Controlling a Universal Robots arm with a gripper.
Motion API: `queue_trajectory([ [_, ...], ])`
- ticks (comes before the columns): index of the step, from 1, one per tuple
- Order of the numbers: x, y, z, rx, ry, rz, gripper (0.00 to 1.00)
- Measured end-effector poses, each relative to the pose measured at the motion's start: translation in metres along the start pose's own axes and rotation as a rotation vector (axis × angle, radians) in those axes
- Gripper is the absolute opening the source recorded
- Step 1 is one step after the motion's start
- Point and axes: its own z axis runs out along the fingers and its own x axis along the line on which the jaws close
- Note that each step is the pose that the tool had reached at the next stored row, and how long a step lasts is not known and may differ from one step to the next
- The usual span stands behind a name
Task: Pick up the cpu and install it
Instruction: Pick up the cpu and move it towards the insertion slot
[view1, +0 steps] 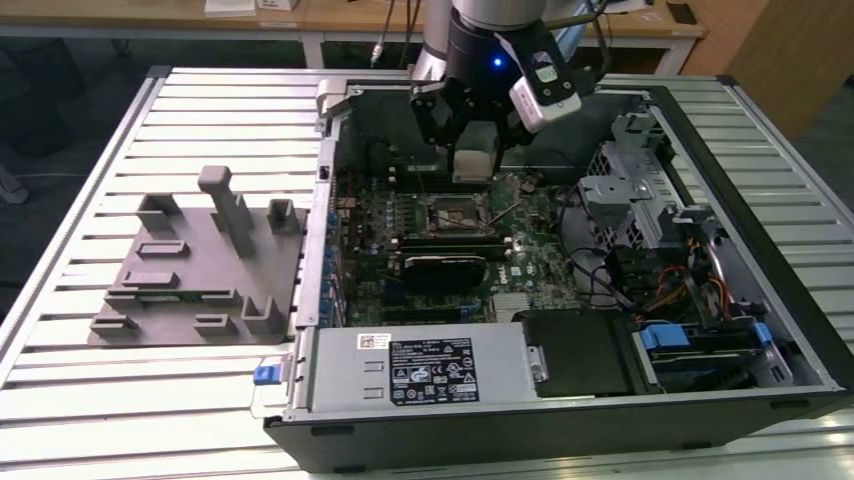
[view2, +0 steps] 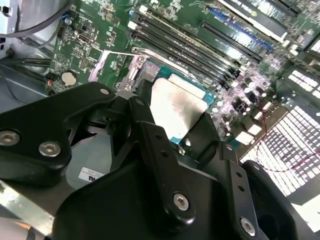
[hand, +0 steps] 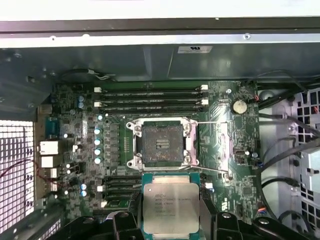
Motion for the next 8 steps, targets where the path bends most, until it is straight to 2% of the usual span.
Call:
queue_trajectory([
  [8, 0.0005, 0.0035, 0.0146, 0.0002, 0.0001, -0.001, 0.54],
])
